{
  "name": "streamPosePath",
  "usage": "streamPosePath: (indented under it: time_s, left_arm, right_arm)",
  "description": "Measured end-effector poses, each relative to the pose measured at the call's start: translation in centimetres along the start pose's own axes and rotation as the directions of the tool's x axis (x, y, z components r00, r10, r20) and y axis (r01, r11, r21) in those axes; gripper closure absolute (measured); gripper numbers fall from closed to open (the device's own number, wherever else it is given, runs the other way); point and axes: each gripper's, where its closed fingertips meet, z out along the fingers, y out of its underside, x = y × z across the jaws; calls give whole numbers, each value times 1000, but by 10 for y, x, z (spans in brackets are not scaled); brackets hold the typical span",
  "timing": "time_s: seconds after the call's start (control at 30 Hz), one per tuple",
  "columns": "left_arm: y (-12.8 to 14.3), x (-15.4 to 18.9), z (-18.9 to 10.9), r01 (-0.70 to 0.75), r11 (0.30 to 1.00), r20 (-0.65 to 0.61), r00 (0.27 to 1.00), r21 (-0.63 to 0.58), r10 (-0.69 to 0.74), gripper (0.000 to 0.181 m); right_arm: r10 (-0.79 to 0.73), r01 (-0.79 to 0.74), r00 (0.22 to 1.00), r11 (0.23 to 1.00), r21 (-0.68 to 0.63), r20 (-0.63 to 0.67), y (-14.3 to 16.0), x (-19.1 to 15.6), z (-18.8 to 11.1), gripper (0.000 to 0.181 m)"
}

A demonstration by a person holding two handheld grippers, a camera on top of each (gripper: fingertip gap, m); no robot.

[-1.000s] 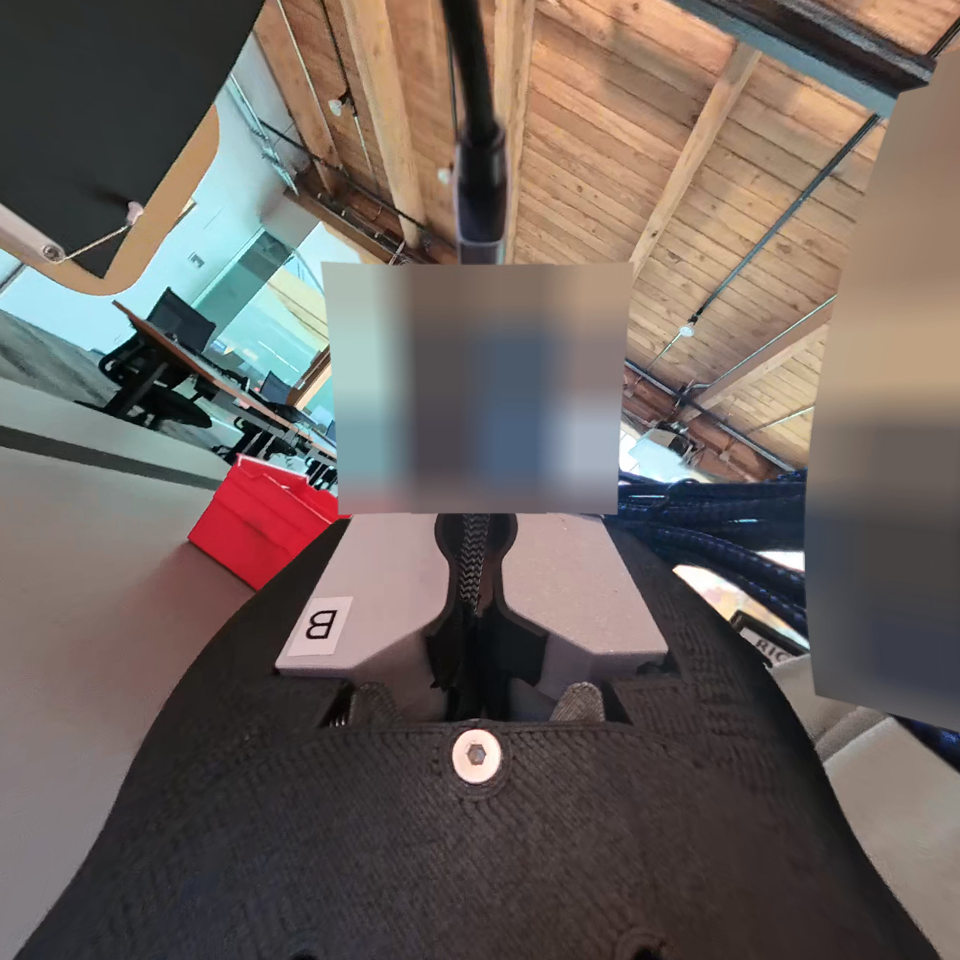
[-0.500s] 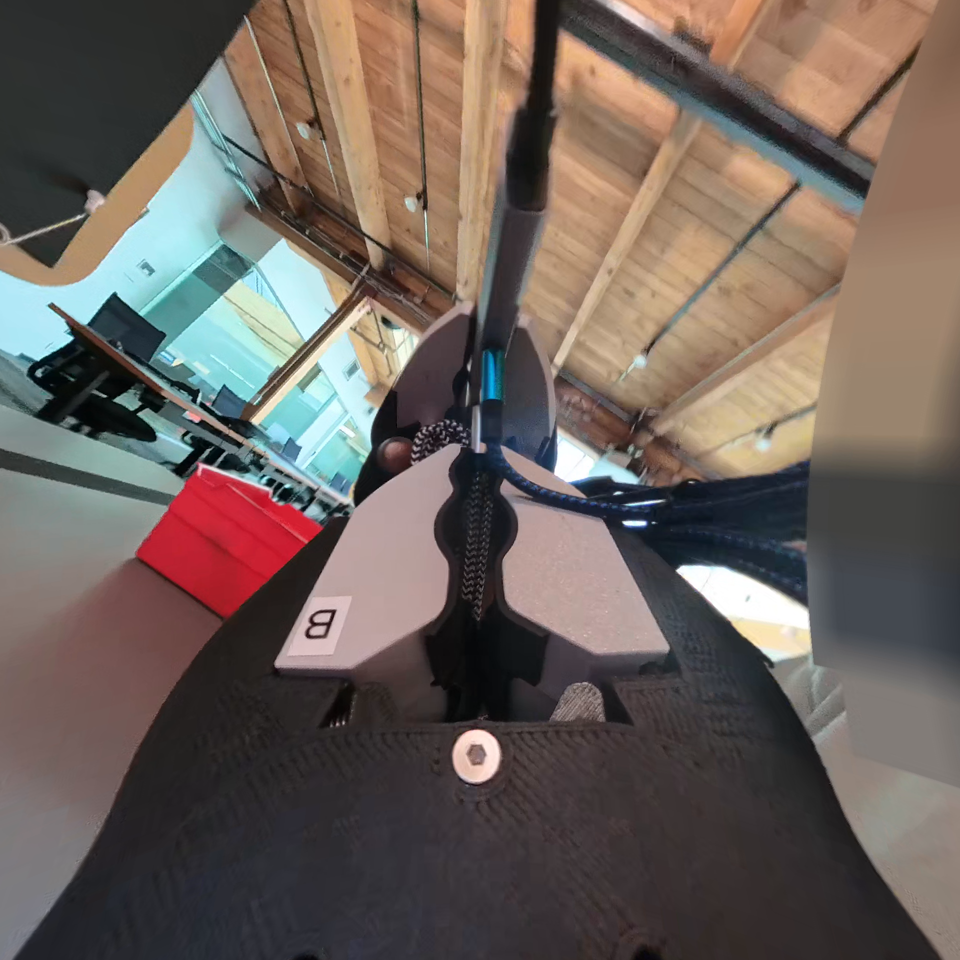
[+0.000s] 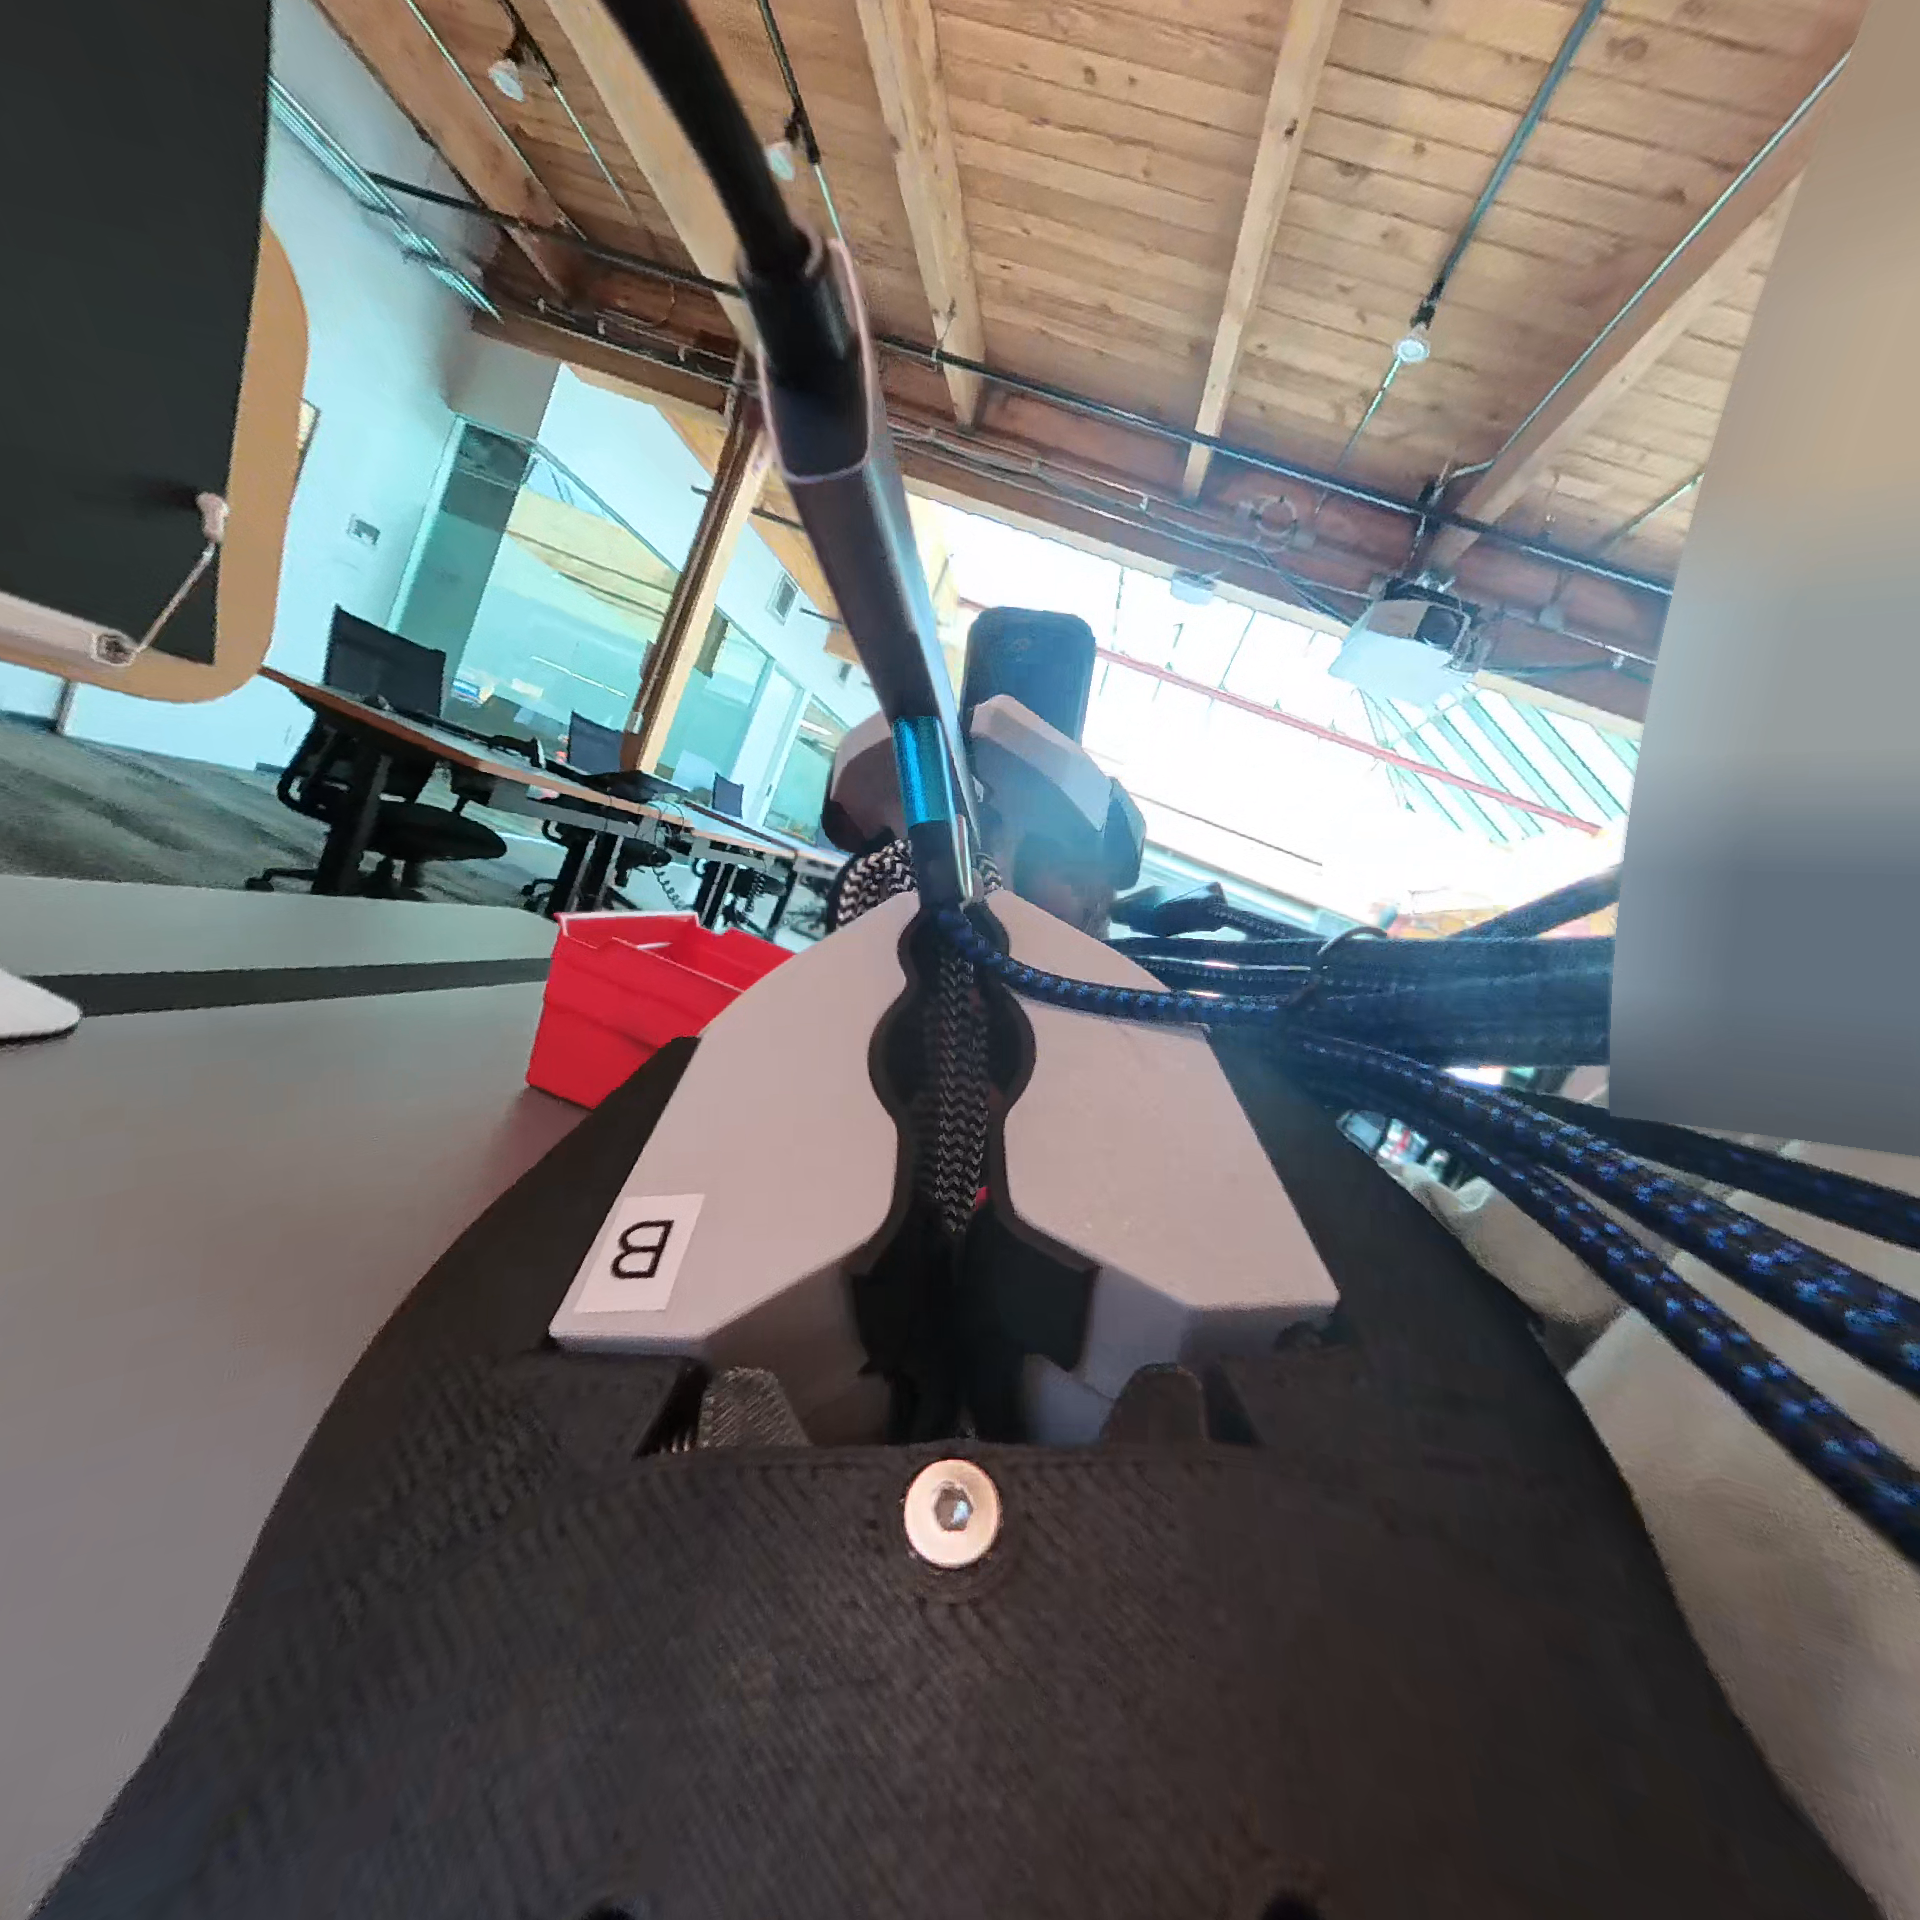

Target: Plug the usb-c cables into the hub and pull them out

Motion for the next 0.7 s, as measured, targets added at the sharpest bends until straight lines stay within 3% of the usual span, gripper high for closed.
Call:
streamPosePath:
  time_s: [0.17,0.27,0.33,0.4,0.47,0.53,0.7]
  left_arm:
    - [3,10,0,-53,998,-51,997,-34,51,178]
    - [10,24,-5,-327,941,-120,941,-90,315,177]
    - [14,27,-9,-595,783,-132,804,-182,580,177]
    - [16,24,-12,-759,595,-156,642,-263,751,177]
    - [19,15,-17,-838,417,-177,497,-351,849,177]
    - [18,7,-20,-880,263,-177,354,-395,918,177]
    - [23,11,-20,-924,26,-257,133,-382,957,175]
  right_arm:
    - [-113,113,993,994,-2,-30,0,-13,-3,172]
    - [-262,266,964,960,-93,50,7,-35,-7,170]
    - [-444,451,892,853,-262,90,27,-40,-13,153]
    - [-647,641,752,674,-367,126,38,-41,-19,138]
    - [-803,780,579,495,-383,142,35,-45,-21,142]
    - [-865,842,479,404,-356,151,31,-55,-20,148]
    - [-953,935,230,160,-316,196,32,-69,-21,150]
